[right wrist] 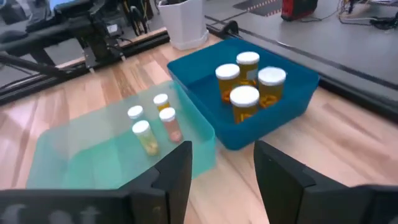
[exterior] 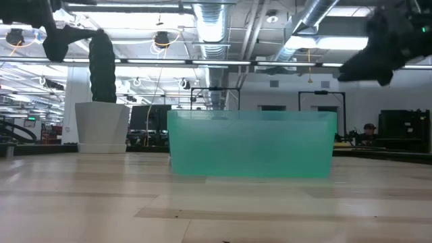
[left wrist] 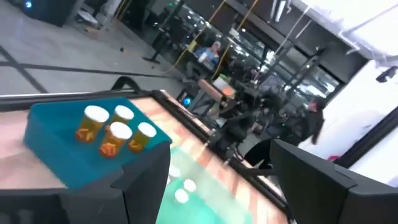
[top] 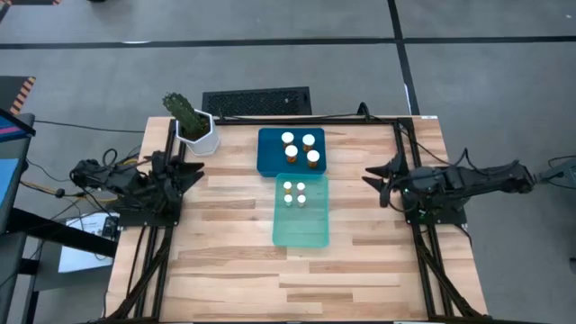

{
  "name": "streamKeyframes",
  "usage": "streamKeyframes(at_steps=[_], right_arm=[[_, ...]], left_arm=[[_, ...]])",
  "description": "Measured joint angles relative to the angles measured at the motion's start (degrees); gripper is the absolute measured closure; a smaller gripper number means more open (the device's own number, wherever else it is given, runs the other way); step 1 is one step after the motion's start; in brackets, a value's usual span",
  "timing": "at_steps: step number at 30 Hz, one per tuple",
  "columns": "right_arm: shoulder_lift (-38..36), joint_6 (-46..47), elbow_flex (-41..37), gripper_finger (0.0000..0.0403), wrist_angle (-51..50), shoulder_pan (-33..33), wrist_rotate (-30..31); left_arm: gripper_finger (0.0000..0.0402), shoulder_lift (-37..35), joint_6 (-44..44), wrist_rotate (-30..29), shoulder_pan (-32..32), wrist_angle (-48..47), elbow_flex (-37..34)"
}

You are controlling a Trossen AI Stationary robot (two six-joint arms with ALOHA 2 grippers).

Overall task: Pick and place medicine bottles into bin by pill shape (circle, oval)
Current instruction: Return to Home Position

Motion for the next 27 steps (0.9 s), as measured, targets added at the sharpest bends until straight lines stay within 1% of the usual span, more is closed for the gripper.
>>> streamKeyframes(at_steps=[3, 8, 10, 13, 18, 21, 23, 27], right_arm=[[-3.4, 1.6, -3.9, 0.0224, 1.3, 0.0, 0.0], [-8.7, 1.6, -8.5, 0.0224, 4.0, -0.1, 0.0], [-10.7, 0.6, -10.4, 0.0227, 6.2, -0.1, 0.0], [-13.7, -1.4, -12.8, 0.0233, 9.3, 0.0, -0.1], [-18.6, -6.1, -16.1, 0.0248, 16.8, -0.1, -5.7], [-18.6, -10.6, -17.4, 0.0260, 22.9, -0.1, -11.5], [-18.7, -13.1, -18.4, 0.0270, 26.3, -0.1, -14.4], [-17.9, -13.4, -19.5, 0.0292, 26.3, -0.2, -15.6]], left_arm=[[0.0136, 0.1, -0.2, 0.6, 0.0, -0.7, 0.4], [0.0136, 0.1, -4.8, -1.1, 0.0, -7.9, 0.3], [0.0136, 0.1, -6.1, -1.6, 0.0, -10.4, 0.3], [0.0136, 0.1, -6.5, -2.5, 0.0, -10.4, 0.3], [0.0136, 0.1, -6.4, -0.2, 0.0, -7.6, 0.3], [0.0136, 0.1, -4.6, 3.6, 0.0, -3.4, 0.3], [0.0136, 0.1, -3.2, 4.8, 0.0, -1.4, 0.3], [0.0136, 0.1, -0.3, 4.9, 0.0, -2.2, 0.3]])
